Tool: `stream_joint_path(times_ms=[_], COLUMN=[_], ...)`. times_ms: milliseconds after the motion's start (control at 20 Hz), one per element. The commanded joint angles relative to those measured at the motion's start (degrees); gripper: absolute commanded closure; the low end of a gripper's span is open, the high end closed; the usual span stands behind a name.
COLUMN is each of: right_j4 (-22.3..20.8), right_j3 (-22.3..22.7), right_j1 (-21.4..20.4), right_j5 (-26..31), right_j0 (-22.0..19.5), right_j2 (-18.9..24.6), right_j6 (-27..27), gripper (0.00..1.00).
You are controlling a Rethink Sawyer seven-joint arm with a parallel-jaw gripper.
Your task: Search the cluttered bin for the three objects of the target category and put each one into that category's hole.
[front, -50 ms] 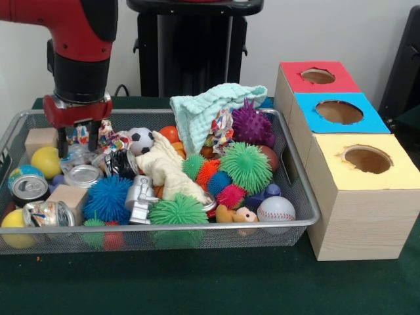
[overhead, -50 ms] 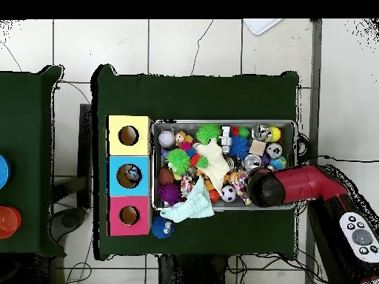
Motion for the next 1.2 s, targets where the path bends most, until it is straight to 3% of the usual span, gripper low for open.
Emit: stream_joint_path(times_ms=[50,350,400,1200], right_j4=[-2.65,-3.21,-3.58,-2.24], right_j3=[-3.30,-4.11,-4.17,-2.51], right_j1=[9.03,9.62,9.49,7.54], right_j5=[-1.32,-0.96,-0.62,-1.44], right_j0=[-0.28,0.80,1.20,2.70], right_j2=[1.15,-0.25,-0.68,-1.77], right_j6=[-6.84,-5.67,-5.55,-2.90], gripper=[0.00,0.00,1.00,1.00])
